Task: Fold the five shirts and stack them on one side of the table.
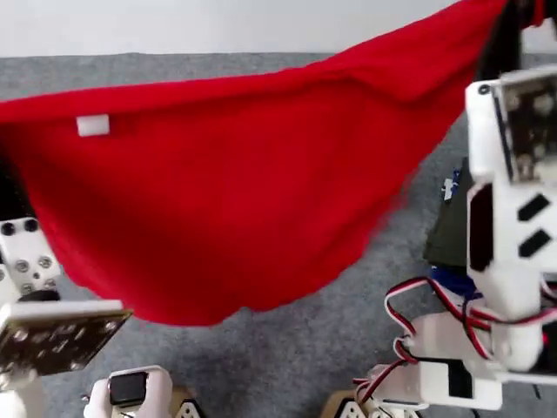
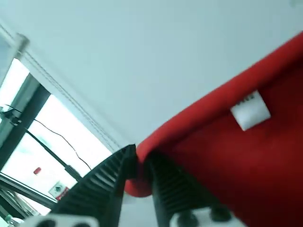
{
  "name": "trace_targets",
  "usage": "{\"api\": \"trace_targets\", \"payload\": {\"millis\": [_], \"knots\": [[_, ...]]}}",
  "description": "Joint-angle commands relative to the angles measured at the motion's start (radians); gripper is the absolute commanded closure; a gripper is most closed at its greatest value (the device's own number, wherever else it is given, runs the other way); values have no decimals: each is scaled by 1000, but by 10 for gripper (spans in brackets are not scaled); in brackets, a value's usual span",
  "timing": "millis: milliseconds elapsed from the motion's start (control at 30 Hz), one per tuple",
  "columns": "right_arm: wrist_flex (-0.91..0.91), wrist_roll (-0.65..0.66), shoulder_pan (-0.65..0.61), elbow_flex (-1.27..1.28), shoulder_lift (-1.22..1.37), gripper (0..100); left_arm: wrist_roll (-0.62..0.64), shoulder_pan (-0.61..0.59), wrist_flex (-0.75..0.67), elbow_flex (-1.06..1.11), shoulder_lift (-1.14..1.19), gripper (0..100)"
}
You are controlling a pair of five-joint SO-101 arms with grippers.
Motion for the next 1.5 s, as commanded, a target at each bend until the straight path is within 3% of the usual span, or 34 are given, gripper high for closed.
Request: {"api": "trace_targets", "payload": {"millis": [0, 233, 533, 833, 1467], "knots": [[-47, 81, 12, -9, -33, 988, -29, -9, 58, -7, -2, 995], [-39, 143, 19, -5, -94, 988, -34, -9, 68, -8, -2, 995], [42, 272, 19, -5, -200, 988, -35, -5, 275, -5, -78, 995], [33, 304, 18, -8, -228, 988, -35, -8, 359, -5, -123, 995], [-25, 374, 18, -3, -343, 988, -161, -9, 377, -27, -267, 995]]}}
